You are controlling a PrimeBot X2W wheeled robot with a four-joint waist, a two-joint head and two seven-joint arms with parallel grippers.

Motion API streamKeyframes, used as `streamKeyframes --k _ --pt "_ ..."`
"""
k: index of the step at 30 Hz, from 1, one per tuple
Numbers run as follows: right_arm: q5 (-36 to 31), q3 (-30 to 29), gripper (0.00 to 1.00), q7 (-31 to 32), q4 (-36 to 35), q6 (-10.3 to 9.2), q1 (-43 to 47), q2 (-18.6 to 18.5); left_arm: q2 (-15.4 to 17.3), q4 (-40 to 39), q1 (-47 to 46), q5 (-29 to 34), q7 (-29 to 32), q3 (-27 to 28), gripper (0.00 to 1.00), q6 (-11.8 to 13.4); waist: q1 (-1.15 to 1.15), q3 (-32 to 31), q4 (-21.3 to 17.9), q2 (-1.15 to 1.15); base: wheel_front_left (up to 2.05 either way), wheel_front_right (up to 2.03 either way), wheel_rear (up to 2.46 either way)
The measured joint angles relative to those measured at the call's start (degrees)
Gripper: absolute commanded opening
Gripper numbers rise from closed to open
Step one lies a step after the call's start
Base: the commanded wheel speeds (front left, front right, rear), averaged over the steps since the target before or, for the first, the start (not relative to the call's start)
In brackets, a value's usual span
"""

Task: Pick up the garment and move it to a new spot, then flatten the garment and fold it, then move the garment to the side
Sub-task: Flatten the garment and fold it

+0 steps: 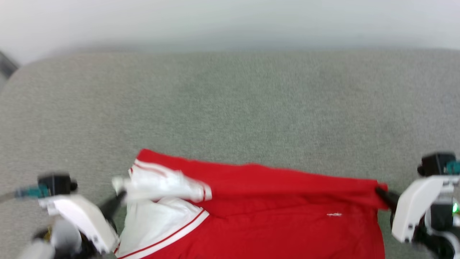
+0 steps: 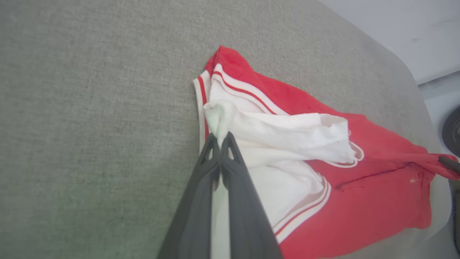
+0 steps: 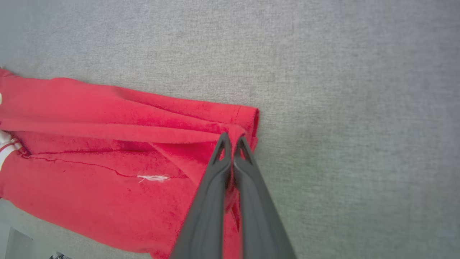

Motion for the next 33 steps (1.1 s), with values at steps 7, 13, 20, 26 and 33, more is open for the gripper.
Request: streamKeyframes --k 7,13,20,26,33 --pt "0.5 -1.6 1.00 -4.3 3.3 0.01 8.3 1.7 -3.8 0.9 9.0 -1.6 -1.5 -2.6 1.00 1.3 0.00 -3.5 1.5 0.00 0.00 0.00 0.00" --pt "0.2 -1.4 1.00 -11.0 3.1 0.00 11.2 2.9 -6.2 3.2 9.1 2.6 -8.0 -3.3 1.00 1.9 0.00 -5.3 1.6 0.00 0.00 0.00 0.00" --pt "0.4 -2.4 1.00 -13.7 -3.3 0.01 13.7 1.8 -8.1 -0.1 8.9 9.9 -18.4 -3.3 1.00 4.3 0.00 -8.3 0.7 0.00 0.00 0.00 0.00" --pt "2.4 -6.9 1.00 -7.8 -3.5 0.00 13.4 -1.4 -9.2 -2.9 8.0 16.0 -26.5 -3.3 1.00 6.6 0.00 -10.2 0.6 0.00 0.00 0.00 0.00" --pt "5.1 -7.5 1.00 0.5 -0.1 0.00 11.2 -1.6 -10.6 -6.6 5.7 23.6 -30.4 -3.2 1.00 8.1 0.00 -9.2 3.2 0.00 0.00 0.00 0.00"
